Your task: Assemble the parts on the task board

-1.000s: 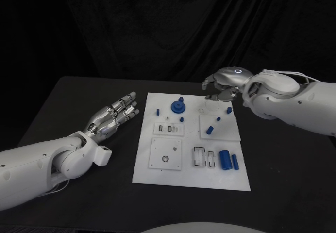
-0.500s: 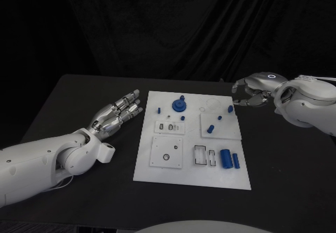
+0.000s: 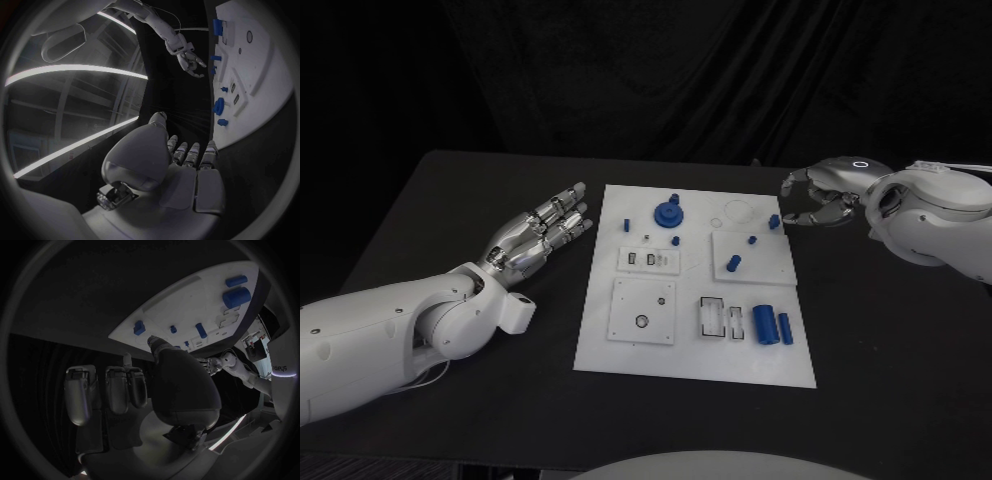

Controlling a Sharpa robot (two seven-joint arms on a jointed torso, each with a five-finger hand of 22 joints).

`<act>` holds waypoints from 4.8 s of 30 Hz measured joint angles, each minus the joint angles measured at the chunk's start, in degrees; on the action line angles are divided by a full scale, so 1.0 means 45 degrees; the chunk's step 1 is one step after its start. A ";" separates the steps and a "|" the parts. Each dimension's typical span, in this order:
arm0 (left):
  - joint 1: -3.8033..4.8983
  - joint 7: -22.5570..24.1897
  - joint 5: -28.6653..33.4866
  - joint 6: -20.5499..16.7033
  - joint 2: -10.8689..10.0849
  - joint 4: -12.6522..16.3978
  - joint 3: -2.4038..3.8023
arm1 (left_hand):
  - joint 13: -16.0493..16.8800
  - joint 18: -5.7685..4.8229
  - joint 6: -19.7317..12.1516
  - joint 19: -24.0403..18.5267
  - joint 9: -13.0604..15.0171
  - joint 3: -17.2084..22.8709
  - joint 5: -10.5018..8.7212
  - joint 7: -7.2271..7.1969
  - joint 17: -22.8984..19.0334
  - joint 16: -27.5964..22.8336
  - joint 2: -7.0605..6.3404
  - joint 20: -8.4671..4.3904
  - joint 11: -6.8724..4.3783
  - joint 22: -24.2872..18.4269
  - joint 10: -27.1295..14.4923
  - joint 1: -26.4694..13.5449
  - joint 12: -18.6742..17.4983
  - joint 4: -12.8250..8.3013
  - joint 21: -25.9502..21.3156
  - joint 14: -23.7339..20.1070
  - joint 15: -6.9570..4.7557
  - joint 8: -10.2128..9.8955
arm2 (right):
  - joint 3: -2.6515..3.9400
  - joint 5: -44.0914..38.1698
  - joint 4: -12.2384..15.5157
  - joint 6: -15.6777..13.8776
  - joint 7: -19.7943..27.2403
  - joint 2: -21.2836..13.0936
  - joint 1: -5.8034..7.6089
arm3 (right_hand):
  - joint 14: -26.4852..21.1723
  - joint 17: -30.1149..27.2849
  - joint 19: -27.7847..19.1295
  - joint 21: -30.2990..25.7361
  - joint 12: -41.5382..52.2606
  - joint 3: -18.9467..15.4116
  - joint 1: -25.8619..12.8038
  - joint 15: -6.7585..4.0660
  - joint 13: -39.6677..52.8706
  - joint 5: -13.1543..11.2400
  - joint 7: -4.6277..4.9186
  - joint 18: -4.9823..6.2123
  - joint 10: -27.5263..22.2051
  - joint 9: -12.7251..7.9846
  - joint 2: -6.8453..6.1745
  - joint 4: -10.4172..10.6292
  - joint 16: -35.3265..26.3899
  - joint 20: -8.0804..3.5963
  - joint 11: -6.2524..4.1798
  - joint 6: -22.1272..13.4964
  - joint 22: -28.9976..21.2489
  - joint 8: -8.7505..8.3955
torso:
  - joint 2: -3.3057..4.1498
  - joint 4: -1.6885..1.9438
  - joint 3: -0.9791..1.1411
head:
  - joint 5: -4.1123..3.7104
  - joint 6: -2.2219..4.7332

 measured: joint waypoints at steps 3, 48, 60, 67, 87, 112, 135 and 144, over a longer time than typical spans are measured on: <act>-0.0002 0.0000 0.0000 0.0001 -0.0003 0.0000 0.0000 | 0.0001 0.0001 0.0000 0.0000 0.0000 0.0000 0.0000 0.0000 0.0001 0.0000 0.0000 0.0000 0.0000 0.0000 0.0000 0.0000 0.0000 0.0000 0.0000 0.0000 0.0000 0.0000 | 0.0000 0.0001 -0.0098 0.0044 -0.0001 0.0064 -0.0064 | 0.0000 0.0000 0.0000 0.0000 0.0000 0.0000 0.0051 0.0000 0.0000 0.0000 -0.0038 0.0001 0.0000 -0.0045 -0.0050 0.0000 0.0000 0.0000 0.0000 -0.0038 0.0000 0.0000 | 0.0007 0.0000 0.0000 | -0.0002 -0.0001; -0.0025 0.0000 -0.0001 0.0103 0.0039 -0.0085 0.0000 | -0.0003 0.0000 0.0000 0.0047 0.0000 0.0035 0.0000 0.0000 -0.0005 0.0000 0.0000 0.0046 -0.0001 -0.0003 0.0000 0.0000 0.0000 -0.0036 0.0000 0.0001 0.0091 0.0000 | 0.0002 0.0007 -0.1241 0.0245 0.0165 0.1090 -0.0642 | 0.0000 0.0000 0.0000 0.0000 0.0000 0.0264 0.0641 0.0001 0.0009 0.0000 0.0123 0.0003 -0.0001 -0.0639 0.0340 -0.0125 0.0000 0.0000 0.0000 0.0671 0.0007 0.0357 | -0.0026 -0.0022 -0.0013 | -0.0028 -0.0073; -0.0032 0.0000 -0.0001 0.0133 0.0043 -0.0068 0.0000 | -0.0001 0.0000 0.0000 0.0000 0.0000 0.0035 0.0000 0.0000 -0.0001 0.0000 0.0000 0.0092 -0.0001 -0.0004 0.0000 0.0000 0.0000 -0.0035 0.0000 -0.0047 0.0136 0.0000 | 0.0004 0.0008 -0.1413 0.0273 0.0163 0.1289 -0.0716 | 0.0000 0.0000 0.0000 0.0000 0.0000 0.0358 0.0759 0.0002 0.0007 0.0000 0.0100 0.0004 -0.0001 -0.0890 0.0458 -0.0219 0.0000 0.0000 0.0000 0.1069 0.0005 0.0479 | -0.0027 -0.0023 -0.0018 | -0.0044 -0.0076; -0.0035 0.0000 -0.0001 0.0154 0.0044 -0.0078 0.0000 | 0.0002 -0.0001 0.0000 0.0000 0.0000 0.0035 0.0000 0.0000 0.0001 0.0000 0.0000 0.0092 -0.0001 -0.0004 0.0000 0.0000 0.0000 -0.0035 -0.0001 -0.0047 0.0136 0.0000 | 0.0004 0.0009 -0.1485 0.0288 0.0155 0.1392 -0.0766 | 0.0000 0.0000 0.0000 0.0000 0.0000 0.0503 0.1026 0.0002 0.0006 0.0000 0.0059 0.0002 -0.0001 -0.1001 0.0562 -0.0491 0.0000 0.0000 0.0000 0.1742 0.0005 0.0835 | -0.0027 -0.0028 -0.0020 | -0.0022 -0.0078; -0.0044 0.0000 -0.0001 0.0220 0.0066 -0.0104 0.0000 | -0.0008 0.0000 -0.0094 0.0000 0.0000 0.0072 0.0000 -0.0002 -0.0002 0.0000 0.0000 0.0091 -0.0002 -0.0004 0.0000 0.0000 0.0000 -0.0072 -0.0001 0.0001 0.0184 0.0000 | 0.0004 0.0010 -0.1656 0.0285 0.0152 0.1560 -0.0788 | 0.0000 0.0000 0.0000 0.0000 0.0000 0.0631 0.1202 0.0002 0.0004 0.0000 -0.0056 0.0004 -0.0001 -0.0967 0.0919 -0.0742 0.0000 0.0000 0.0000 0.2036 0.0003 0.1157 | -0.0022 -0.0029 -0.0013 | -0.0037 -0.0109; -0.0060 0.0000 -0.0002 0.0311 0.0073 -0.0137 0.0000 | -0.0003 0.0001 -0.0093 0.0047 0.0000 0.0107 0.0050 0.0000 -0.0005 0.0000 0.0000 0.0138 0.0091 -0.0005 -0.0003 0.0000 0.0000 -0.0107 0.0000 -0.0011 0.0193 0.0000 | 0.0005 0.0041 -0.1596 0.0182 0.0171 0.1581 -0.0799 | 0.0005 0.0000 0.0000 0.0000 0.0000 0.1150 0.1377 -0.0093 0.0002 -0.0062 -0.0245 0.0004 0.0020 -0.1223 0.1656 -0.1583 0.0000 -0.0094 -0.0166 0.2771 0.0000 0.1452 | -0.0022 -0.0029 -0.0013 | 0.0037 -0.0170; -0.0068 0.0000 -0.0002 0.0315 0.0041 -0.0100 0.0000 | 0.0002 0.0002 -0.0093 0.0046 0.0000 0.0195 0.0099 -0.0001 0.0001 0.0000 0.0042 0.0138 0.0090 0.0005 -0.0003 0.0042 0.0000 -0.0195 0.0000 0.0001 0.0275 0.0000 | 0.0029 0.0452 0.1878 -0.1640 0.0411 0.1386 0.0122 | 0.0012 0.0000 0.0046 -0.0001 0.0000 0.1279 0.1473 -0.0168 0.0001 -0.0038 0.0085 0.0004 -0.0001 -0.1352 0.1789 -0.2483 0.0000 -0.0140 -0.0185 0.3122 -0.0001 0.1505 | -0.0037 -0.0055 -0.0013 | 0.0057 -0.0259; -0.0068 0.0001 -0.0002 0.0318 0.0061 -0.0110 0.0000 | -0.0006 0.0001 -0.0092 0.0046 -0.0001 0.0194 0.0099 0.0000 0.0003 0.0000 0.0042 0.0137 0.0089 0.0004 -0.0004 0.0042 0.0000 -0.0194 0.0000 0.0001 0.0275 0.0000 | 0.0028 0.0274 0.2182 -0.1913 0.0644 0.2427 -0.0422 | 0.0012 0.0000 0.0046 0.0000 0.0000 0.1267 0.1421 -0.0168 0.0000 -0.0037 0.0086 0.0004 -0.0001 -0.1407 0.1732 -0.2571 0.0000 -0.0140 -0.0184 0.3124 0.0000 0.1511 | -0.0035 -0.0050 -0.0028 | 0.0000 -0.0275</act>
